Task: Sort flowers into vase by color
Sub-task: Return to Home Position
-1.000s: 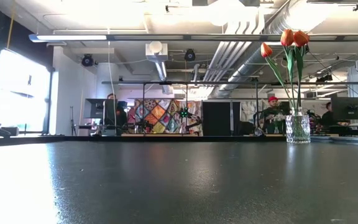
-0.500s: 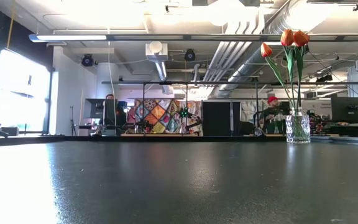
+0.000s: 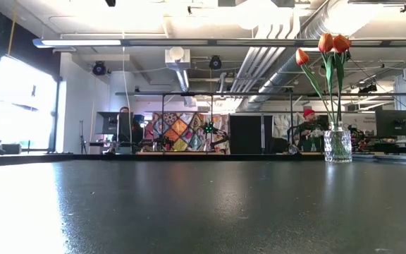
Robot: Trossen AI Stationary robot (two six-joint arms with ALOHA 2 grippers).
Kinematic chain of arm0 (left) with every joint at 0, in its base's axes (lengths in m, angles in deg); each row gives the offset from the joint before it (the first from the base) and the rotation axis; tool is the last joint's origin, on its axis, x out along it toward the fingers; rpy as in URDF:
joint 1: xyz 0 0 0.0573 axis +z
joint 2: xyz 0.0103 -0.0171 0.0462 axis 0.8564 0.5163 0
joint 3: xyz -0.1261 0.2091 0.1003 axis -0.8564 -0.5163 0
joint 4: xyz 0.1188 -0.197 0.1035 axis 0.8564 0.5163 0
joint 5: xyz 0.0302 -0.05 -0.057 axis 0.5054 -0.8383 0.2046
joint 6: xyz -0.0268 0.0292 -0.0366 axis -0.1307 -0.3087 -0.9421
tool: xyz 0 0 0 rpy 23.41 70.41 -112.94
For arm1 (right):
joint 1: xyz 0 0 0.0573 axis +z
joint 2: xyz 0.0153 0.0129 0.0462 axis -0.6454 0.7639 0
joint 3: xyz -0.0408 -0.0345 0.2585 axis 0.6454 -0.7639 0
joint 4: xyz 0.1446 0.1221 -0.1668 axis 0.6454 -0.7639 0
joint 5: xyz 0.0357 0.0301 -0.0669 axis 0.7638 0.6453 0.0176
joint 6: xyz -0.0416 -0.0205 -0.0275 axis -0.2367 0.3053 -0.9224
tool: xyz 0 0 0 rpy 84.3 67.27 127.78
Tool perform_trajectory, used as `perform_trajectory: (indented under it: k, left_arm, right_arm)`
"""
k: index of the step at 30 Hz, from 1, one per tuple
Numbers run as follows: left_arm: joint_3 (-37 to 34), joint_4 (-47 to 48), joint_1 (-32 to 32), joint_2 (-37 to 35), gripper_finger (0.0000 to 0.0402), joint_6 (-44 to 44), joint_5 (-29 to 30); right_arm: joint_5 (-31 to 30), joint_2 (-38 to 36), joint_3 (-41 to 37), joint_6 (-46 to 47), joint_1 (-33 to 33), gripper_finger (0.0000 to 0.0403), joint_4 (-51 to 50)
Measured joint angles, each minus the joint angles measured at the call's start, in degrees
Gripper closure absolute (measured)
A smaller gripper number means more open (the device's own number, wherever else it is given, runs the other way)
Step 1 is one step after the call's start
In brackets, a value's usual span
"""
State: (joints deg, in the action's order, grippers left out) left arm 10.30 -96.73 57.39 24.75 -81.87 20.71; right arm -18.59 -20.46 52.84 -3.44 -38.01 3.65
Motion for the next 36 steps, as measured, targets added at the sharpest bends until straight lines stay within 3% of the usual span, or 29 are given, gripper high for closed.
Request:
perform_trajectory:
  k: [5, 8, 14, 17, 21, 26, 29, 32, 36]
  left_arm:
    - [0.02, 4.70, 5.39, -4.34, 0.0401, 1.95, -0.21]
    - [-1.61, 8.51, 8.60, -5.65, 0.0401, -1.04, -1.60]
    - [-9.57, -3.66, 11.16, -6.26, 0.0401, 0.58, -6.70]
    - [-10.53, -1.48, 11.44, -7.11, 0.0401, 6.52, -9.10]
    - [-10.64, 4.84, 11.95, -8.67, 0.0401, 7.80, -4.67]
    - [-10.60, 4.00, 12.05, -10.18, 0.0401, 10.88, 1.62]
    - [-10.49, 6.91, 12.11, -12.84, 0.0401, 16.85, 1.67]
    - [-10.84, 13.62, 13.08, -16.71, 0.0401, 15.18, -0.02]
    - [-15.22, 13.35, 13.36, -22.04, 0.0401, 11.74, -4.78]
  right_arm:
    - [0.25, -4.31, -0.01, -0.97, -4.80, 0.0403, -2.48]
    - [0.76, -6.62, -2.61, 0.10, -6.92, 0.0403, 1.01]
    - [3.23, -13.35, -26.45, 7.82, -9.61, 0.0403, 28.24]
    - [1.42, -16.14, -36.41, 12.02, -10.59, 0.0403, 43.40]
    - [-5.24, -18.59, -43.62, 16.74, -11.22, 0.0403, 46.60]
    - [-8.38, -20.45, -47.05, 32.75, -11.22, 0.0403, 44.78]
    - [-7.92, -22.37, -47.22, 28.17, -10.19, 0.0403, 44.36]
    - [-6.57, -25.28, -47.32, 19.02, -7.46, 0.0403, 42.31]
    - [-6.81, -27.78, -48.12, 11.18, -4.06, 0.0403, 42.90]
